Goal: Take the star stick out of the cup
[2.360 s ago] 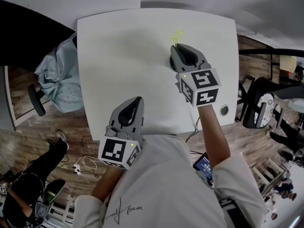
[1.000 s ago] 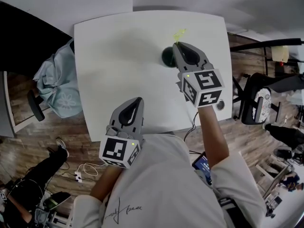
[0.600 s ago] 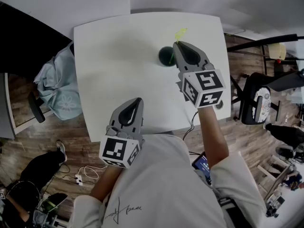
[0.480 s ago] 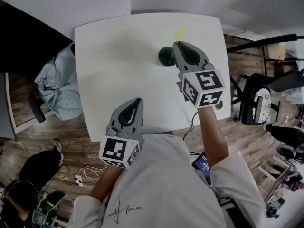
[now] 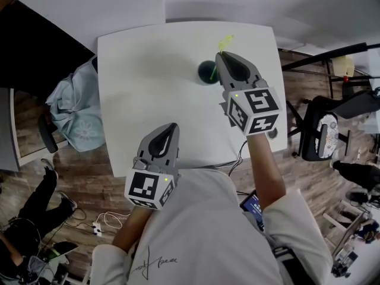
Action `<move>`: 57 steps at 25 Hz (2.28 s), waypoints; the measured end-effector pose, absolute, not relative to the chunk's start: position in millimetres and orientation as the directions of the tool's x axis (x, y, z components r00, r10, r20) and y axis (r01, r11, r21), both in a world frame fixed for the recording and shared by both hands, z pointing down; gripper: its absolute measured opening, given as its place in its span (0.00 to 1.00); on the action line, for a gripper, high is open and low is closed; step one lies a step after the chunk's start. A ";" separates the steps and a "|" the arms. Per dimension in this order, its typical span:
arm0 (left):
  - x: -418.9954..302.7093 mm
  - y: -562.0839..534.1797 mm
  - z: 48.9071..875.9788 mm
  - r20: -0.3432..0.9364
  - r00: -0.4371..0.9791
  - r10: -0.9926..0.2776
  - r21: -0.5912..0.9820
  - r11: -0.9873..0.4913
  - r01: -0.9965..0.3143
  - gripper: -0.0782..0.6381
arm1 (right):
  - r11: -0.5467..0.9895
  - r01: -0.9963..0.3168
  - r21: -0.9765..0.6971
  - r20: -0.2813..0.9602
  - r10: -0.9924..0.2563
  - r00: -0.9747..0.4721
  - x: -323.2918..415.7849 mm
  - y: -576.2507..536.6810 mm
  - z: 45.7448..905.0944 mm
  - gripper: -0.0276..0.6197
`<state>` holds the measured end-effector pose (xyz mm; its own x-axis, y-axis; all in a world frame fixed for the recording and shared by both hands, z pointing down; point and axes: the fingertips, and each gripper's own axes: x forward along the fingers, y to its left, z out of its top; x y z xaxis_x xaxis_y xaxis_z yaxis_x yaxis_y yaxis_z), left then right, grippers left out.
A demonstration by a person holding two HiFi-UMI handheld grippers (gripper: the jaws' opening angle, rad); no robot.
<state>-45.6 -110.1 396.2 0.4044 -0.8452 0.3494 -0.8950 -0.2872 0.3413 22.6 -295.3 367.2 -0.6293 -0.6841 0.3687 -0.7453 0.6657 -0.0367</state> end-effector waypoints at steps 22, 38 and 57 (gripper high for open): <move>-34.6 -97.6 391.0 0.322 0.418 -0.849 0.323 -0.317 -0.892 0.11 | 0.677 -0.735 -0.023 0.312 -0.694 -0.649 34.3 -272.4 329.4 0.09; -14.3 -94.5 388.1 0.316 0.446 -0.837 0.314 -0.351 -0.882 0.11 | 0.677 -0.733 -0.061 0.293 -0.690 -0.662 54.6 -260.3 318.5 0.09; -2.6 -86.4 382.0 0.294 0.460 -0.838 0.317 -0.369 -0.874 0.11 | 0.660 -0.748 -0.069 0.291 -0.704 -0.648 76.9 -233.1 317.5 0.09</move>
